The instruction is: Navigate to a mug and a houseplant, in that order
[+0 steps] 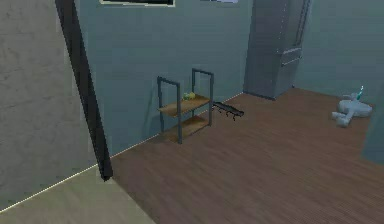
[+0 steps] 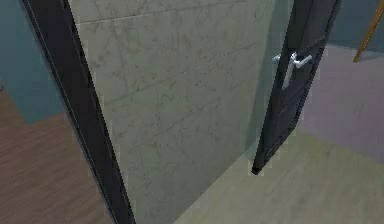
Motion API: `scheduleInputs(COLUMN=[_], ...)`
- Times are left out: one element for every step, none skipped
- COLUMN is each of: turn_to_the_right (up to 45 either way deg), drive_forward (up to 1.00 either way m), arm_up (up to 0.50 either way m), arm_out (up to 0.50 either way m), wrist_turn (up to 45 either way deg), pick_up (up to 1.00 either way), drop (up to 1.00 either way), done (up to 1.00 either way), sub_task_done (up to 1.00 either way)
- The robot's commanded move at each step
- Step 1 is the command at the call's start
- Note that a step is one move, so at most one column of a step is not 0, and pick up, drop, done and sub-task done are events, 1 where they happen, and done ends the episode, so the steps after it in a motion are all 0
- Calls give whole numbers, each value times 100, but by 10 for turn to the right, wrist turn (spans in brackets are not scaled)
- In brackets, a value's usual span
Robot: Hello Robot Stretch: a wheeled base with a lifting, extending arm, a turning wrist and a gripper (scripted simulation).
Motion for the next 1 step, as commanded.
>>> scheduleInputs(turn_to_the_right=[150], drive_forward=[0], arm_up=[0], arm_out=[0], wrist_turn=[0], pick_up=[0], drop=[0], done=[0], sub_task_done=[0])
